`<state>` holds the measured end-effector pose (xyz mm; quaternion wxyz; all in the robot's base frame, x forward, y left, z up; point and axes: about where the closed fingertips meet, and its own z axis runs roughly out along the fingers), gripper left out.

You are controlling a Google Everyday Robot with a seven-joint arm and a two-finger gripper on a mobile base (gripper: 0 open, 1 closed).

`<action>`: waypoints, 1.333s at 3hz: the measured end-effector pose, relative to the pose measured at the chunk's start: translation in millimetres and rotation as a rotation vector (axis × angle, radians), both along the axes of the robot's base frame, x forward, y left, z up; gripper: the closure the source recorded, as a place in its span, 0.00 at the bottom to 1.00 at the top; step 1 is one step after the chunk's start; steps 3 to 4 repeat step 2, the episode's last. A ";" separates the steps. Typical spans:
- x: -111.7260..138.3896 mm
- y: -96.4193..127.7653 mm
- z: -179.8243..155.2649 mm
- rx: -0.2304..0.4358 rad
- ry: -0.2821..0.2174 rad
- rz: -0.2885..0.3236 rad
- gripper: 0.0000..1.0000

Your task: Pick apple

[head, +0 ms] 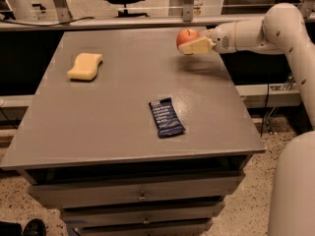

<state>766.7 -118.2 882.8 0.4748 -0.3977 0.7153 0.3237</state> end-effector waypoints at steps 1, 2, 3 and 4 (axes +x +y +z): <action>-47.7 31.8 43.5 0.060 -0.028 0.112 1.00; -49.6 38.5 44.5 0.065 -0.027 0.123 1.00; -49.6 38.5 44.5 0.065 -0.027 0.123 1.00; -49.6 38.5 44.5 0.065 -0.027 0.123 1.00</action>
Offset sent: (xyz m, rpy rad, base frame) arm -0.0425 0.0283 0.0389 0.0540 -0.0250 0.0999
